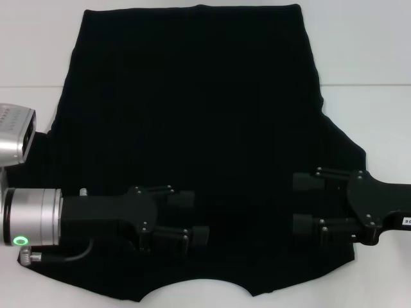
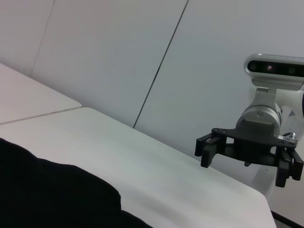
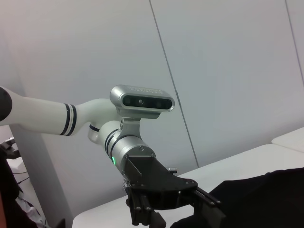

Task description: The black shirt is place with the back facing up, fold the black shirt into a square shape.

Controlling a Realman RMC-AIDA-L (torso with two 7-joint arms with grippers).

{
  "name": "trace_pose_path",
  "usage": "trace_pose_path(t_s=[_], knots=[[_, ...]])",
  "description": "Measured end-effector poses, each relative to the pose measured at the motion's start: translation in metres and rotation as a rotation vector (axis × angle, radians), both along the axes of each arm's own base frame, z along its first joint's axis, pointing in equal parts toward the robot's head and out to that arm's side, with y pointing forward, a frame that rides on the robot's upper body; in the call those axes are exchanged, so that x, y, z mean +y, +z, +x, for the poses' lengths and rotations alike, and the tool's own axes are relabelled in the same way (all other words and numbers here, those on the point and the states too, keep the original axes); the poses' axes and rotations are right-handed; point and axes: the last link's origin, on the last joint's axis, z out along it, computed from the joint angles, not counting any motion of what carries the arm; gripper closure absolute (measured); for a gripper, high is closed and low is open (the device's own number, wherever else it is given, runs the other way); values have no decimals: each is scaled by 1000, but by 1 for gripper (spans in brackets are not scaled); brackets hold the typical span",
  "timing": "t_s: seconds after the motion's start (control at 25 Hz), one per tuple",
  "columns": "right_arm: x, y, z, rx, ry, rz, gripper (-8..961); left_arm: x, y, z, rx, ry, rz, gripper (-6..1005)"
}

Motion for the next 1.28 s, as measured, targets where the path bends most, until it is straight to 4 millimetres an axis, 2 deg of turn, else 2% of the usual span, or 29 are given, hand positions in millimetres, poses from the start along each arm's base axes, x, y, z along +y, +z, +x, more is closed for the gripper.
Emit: trace_pose_path(t_s=[0.52,0.72,0.84,1.04,1.28], knots=[[1,-2,-1,-4,-6,-5,69,1,1,-1,-7,14,1,91],[2,-6,-4,4,-6,-1,69,8,15,-8,-27,103,35,91],[3,-10,-5,7,-7,5,69,14,30,-19,-42,199,89,91],[4,-16,-8,13,-16,13,68,27,60,-55,-16,463,245,91],[9,-18,-13,24,-24,26,68,29,91,-99,58,745,381,91]])
